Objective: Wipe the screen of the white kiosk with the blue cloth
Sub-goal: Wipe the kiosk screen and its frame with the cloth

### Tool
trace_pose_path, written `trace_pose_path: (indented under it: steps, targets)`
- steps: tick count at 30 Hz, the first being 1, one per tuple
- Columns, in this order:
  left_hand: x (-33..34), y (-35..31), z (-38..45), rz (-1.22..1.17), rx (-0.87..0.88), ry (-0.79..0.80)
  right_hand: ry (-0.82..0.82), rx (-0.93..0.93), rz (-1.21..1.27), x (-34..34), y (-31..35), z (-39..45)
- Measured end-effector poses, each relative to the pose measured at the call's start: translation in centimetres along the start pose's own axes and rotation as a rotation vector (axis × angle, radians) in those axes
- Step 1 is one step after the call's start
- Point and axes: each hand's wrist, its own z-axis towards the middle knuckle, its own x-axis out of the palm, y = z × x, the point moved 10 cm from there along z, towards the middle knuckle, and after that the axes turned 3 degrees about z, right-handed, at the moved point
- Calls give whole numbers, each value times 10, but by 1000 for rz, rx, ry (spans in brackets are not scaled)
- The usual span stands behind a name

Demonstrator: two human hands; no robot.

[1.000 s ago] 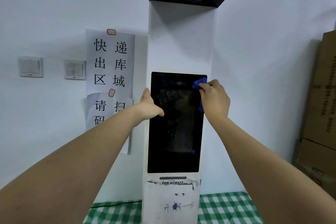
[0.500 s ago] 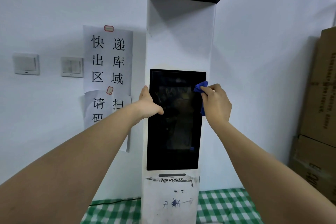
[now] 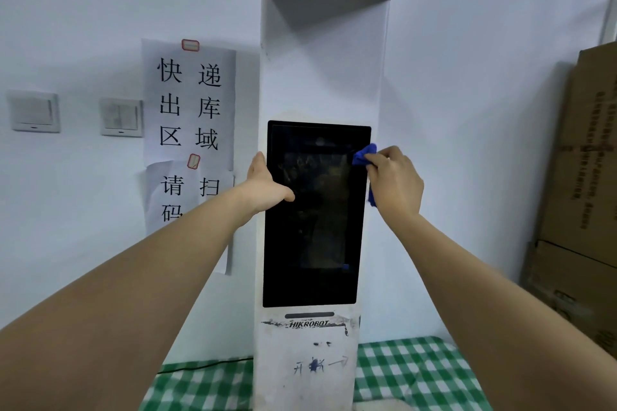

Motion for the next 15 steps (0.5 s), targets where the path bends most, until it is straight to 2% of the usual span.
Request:
trace_pose_path:
  steps: [4, 9, 12, 15]
  targets:
    - [-1, 0, 0, -5, -3, -19, -66, 159, 121, -11, -4, 23]
    - [0, 6, 0, 33, -45, -10, -1, 56, 83, 13, 8, -19]
    - [6, 9, 0, 19, -74, 19, 2, -9, 25, 11, 12, -15]
    - [9, 9, -1, 11, -86, 24, -65, 84, 90, -6, 6, 8]
